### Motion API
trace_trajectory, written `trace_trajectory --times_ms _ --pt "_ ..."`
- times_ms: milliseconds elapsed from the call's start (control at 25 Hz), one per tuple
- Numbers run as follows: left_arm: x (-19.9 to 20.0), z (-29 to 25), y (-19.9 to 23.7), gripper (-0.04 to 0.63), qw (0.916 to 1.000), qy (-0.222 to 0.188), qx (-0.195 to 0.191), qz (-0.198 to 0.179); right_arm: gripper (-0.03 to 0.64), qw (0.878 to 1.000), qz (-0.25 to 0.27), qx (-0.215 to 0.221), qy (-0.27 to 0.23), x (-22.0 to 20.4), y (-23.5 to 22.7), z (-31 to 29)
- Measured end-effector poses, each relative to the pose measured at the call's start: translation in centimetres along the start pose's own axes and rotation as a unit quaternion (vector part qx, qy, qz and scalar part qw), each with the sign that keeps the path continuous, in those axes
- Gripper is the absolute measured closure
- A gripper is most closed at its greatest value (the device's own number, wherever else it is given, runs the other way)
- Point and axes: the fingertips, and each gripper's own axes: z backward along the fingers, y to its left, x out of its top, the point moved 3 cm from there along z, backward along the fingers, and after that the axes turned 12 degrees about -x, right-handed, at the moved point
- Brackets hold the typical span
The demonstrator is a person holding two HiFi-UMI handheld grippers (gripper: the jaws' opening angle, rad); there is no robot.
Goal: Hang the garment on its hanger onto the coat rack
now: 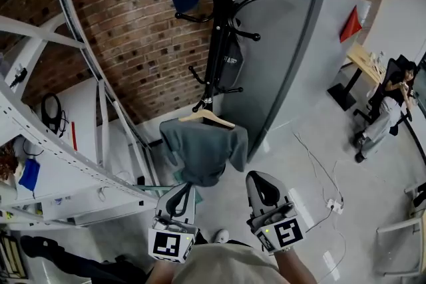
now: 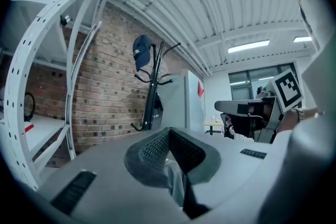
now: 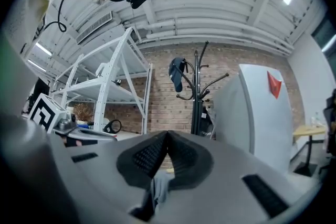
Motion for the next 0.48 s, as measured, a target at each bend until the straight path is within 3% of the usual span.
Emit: trace_trajectory --times_ms 200,480 --pt "1.8 1.1 1.0 0.592 0.9994 -0.013 0.02 -0.023 0.595 1.0 -0.001 0.027 0.001 0.2 1.5 0.0" --pt "2.5 2.6 2.4 0.592 0.9983 -0.024 0.048 -0.023 0.595 0.999 -0.004 0.046 -0.001 0.5 2.6 -0.4"
